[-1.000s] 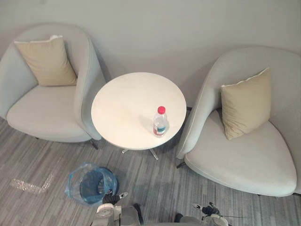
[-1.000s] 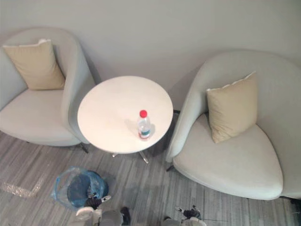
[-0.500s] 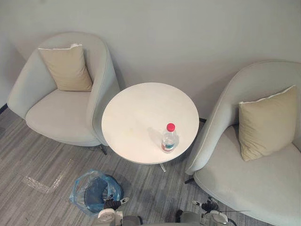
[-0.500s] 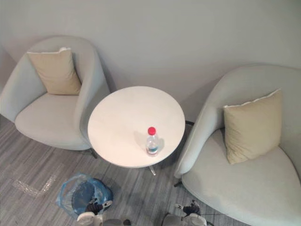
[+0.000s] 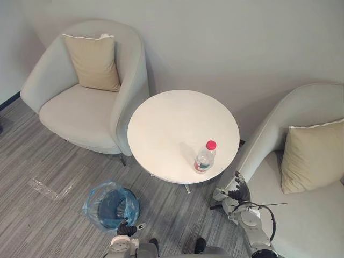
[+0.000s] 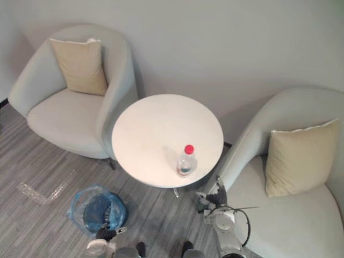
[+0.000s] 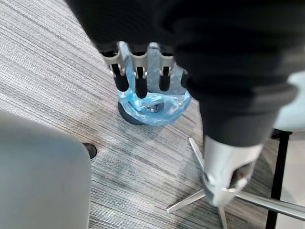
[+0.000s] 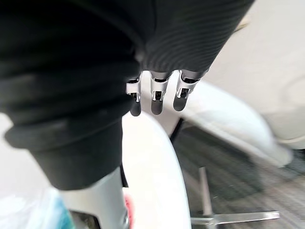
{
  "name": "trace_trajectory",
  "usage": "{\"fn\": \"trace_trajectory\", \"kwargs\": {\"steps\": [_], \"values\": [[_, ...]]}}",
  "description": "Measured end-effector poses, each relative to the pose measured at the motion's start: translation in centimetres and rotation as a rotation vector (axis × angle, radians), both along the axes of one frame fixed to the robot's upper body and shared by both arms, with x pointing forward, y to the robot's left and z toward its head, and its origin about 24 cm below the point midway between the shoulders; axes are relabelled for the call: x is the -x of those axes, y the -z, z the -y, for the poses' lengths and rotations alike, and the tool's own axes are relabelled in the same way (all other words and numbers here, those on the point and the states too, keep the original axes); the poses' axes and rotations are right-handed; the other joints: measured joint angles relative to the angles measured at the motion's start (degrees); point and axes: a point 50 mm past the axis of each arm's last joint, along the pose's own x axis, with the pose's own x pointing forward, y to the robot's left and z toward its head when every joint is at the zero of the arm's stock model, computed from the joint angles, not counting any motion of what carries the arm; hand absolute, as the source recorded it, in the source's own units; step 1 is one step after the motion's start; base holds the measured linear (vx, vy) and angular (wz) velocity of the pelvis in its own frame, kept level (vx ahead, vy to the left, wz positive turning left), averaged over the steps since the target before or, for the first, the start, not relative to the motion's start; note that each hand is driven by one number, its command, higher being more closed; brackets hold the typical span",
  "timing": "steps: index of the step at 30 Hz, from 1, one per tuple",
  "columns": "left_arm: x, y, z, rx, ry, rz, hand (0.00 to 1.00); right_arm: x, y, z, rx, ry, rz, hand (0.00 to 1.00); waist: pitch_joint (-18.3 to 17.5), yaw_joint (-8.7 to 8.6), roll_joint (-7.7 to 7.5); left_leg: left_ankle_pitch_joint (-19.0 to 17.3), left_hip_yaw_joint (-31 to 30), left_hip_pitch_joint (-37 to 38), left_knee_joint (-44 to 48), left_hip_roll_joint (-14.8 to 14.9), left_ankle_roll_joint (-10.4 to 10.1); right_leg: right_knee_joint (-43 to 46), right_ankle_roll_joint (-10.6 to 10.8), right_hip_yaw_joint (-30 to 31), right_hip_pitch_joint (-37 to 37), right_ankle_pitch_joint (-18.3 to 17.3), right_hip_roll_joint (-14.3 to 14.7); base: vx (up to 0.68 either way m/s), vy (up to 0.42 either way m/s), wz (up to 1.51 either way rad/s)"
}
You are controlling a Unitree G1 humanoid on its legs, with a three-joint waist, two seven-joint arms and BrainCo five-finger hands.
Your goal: Gather rubbish on tea table into small bin, then transfer packed bag to large trash can.
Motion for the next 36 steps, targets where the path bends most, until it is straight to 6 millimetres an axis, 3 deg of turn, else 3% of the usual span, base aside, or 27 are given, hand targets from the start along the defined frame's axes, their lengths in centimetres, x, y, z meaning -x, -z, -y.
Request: {"fn": "trace_trajectory", "kwargs": {"steps": [6,15,23,35,36], "values": [[-0.1,-0.1,-0.1,-0.020,0.032,0.004,0.00,-0.7,-1.5,-0.4,0.085,-0.025,0.075,0.00,0.0,-0.02,0.03,2.8,-1.3,-0.1,-3.8,-0.3,-0.1,-1.5,0.2,-0.8,-0.8,1.4,-0.1,-0.09,-0.009,0.08],[-0.2,-0.1,0.2,-0.024,0.066,0.005,0.00,-0.9,-1.8,-0.7,0.117,-0.019,0.098,0.00,-0.4,0.02,0.68,3.3,-3.1,-1.1,-4.4,-0.7,-0.1,-2.5,0.3,-2.6,-0.6,1.5,-0.2,0.02,-0.004,0.10],[-0.3,-0.2,0.2,-0.021,0.067,0.010,0.00,-2.6,-3.1,-1.0,0.072,0.000,0.162,0.00,-0.2,0.22,1.22,3.2,-4.9,-1.7,-4.4,-1.3,0.0,-3.6,0.3,-4.0,0.0,1.5,-0.5,0.03,0.008,0.10],[-1.4,-0.8,0.9,0.012,0.053,0.083,0.00,-5.9,-6.0,-1.1,-0.094,0.071,0.282,0.00,3.2,1.11,3.63,3.2,-6.9,-6.7,-2.1,-1.5,-0.1,-2.4,0.3,-5.7,-3.4,1.5,-0.7,-0.02,0.006,0.09],[-1.5,-0.9,0.9,0.016,0.046,0.089,0.00,-6.3,-6.2,-1.0,-0.097,0.082,0.289,1.00,3.4,1.41,3.65,3.2,-7.2,-7.1,-1.9,-1.6,-0.1,-2.4,0.3,-5.8,-3.6,1.5,-0.7,0.01,0.002,0.14]]}}
